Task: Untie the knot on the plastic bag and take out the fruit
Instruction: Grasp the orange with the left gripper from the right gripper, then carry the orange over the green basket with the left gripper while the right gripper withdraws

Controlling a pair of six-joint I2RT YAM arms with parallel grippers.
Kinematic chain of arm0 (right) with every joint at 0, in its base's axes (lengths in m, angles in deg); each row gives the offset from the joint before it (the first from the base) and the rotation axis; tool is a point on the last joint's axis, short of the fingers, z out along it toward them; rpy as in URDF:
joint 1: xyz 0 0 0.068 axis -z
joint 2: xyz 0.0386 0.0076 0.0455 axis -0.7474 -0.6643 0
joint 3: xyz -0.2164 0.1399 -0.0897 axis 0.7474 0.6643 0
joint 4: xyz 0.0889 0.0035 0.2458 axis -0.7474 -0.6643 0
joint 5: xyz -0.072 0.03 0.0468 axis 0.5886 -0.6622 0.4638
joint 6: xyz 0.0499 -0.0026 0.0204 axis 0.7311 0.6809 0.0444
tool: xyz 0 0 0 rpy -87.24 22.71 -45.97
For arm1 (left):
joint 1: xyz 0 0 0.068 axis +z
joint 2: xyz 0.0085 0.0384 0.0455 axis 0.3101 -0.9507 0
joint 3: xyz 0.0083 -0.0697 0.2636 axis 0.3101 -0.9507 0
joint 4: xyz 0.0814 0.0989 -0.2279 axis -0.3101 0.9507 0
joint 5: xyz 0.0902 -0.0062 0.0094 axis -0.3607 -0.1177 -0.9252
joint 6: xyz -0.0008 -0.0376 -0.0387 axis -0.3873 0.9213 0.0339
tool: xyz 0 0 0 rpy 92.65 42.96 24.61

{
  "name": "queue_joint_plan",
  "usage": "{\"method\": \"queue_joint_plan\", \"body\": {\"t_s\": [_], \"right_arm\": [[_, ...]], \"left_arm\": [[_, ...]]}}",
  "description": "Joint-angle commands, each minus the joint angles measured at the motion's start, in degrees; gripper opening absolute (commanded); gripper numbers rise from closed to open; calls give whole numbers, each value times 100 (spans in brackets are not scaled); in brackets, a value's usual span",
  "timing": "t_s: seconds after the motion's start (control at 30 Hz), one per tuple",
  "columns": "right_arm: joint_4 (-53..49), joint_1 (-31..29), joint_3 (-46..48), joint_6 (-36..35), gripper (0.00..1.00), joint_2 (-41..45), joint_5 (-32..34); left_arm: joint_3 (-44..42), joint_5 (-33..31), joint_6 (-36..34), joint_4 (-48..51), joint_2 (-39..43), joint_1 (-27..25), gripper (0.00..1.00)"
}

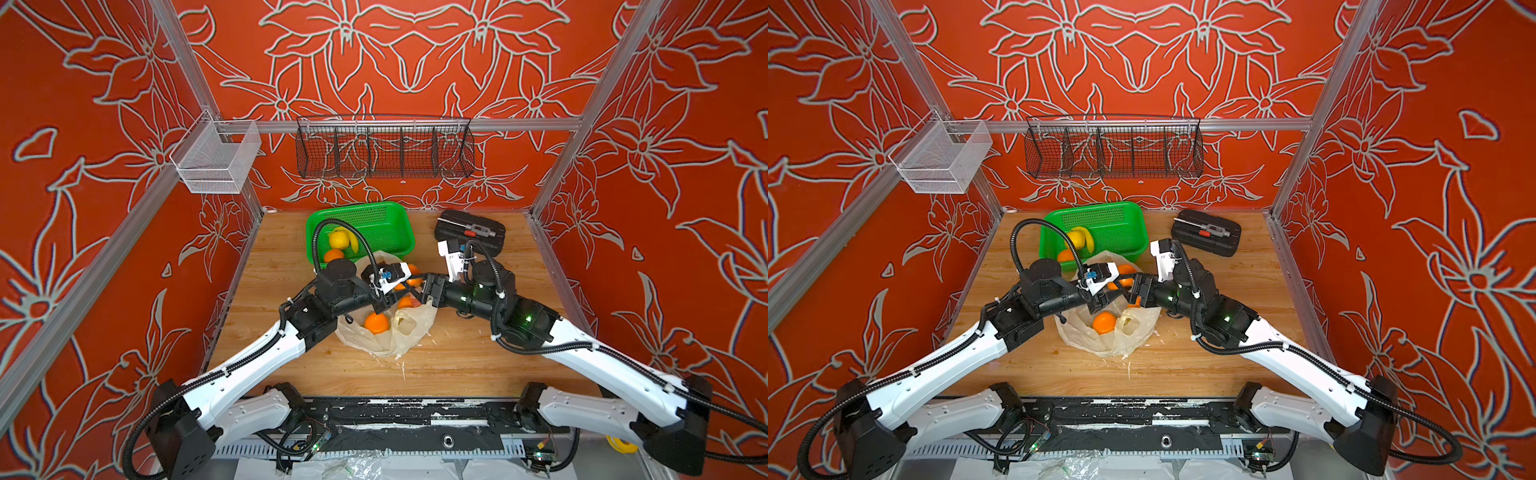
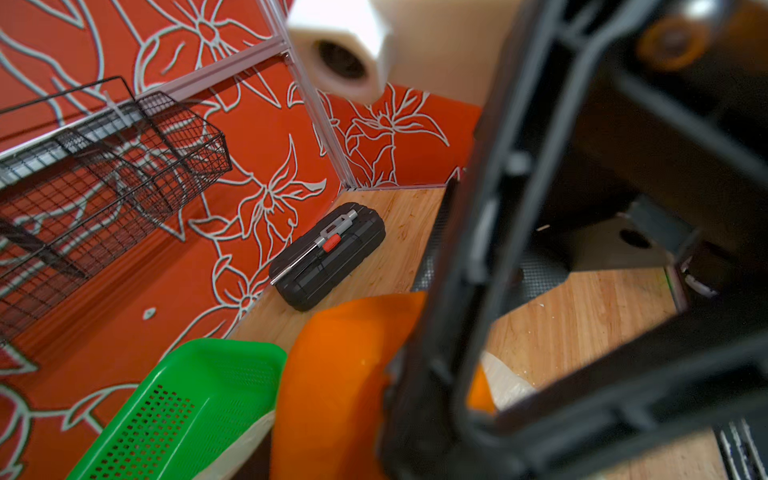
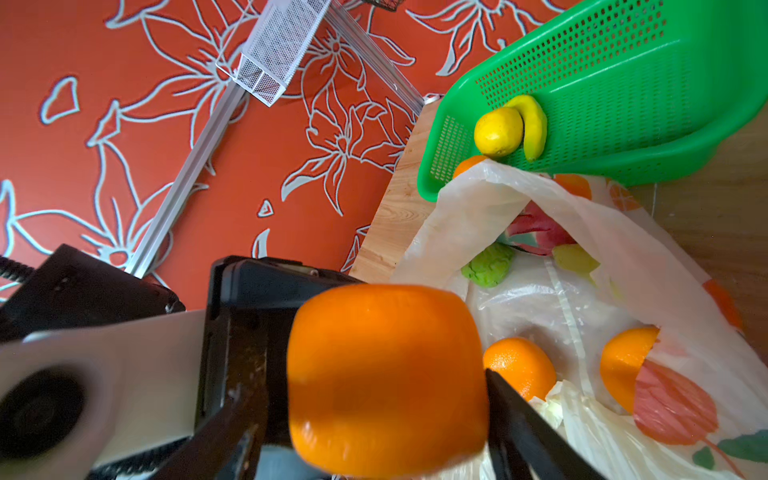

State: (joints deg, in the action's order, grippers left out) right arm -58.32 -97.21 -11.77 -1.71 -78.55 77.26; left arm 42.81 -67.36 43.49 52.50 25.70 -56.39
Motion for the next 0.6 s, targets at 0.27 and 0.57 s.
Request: {"method": "queue_joint_plan", "body": {"t_s": [0.27,0.57], "right_arm": [[147,35,501,27,90,738,525],[31,37,573,-3,93,810,623]], "left_arm": [[1033,-1380,1703,388,-474,380,49],[1579,-713,3527,700,-1177,1719,45]]}}
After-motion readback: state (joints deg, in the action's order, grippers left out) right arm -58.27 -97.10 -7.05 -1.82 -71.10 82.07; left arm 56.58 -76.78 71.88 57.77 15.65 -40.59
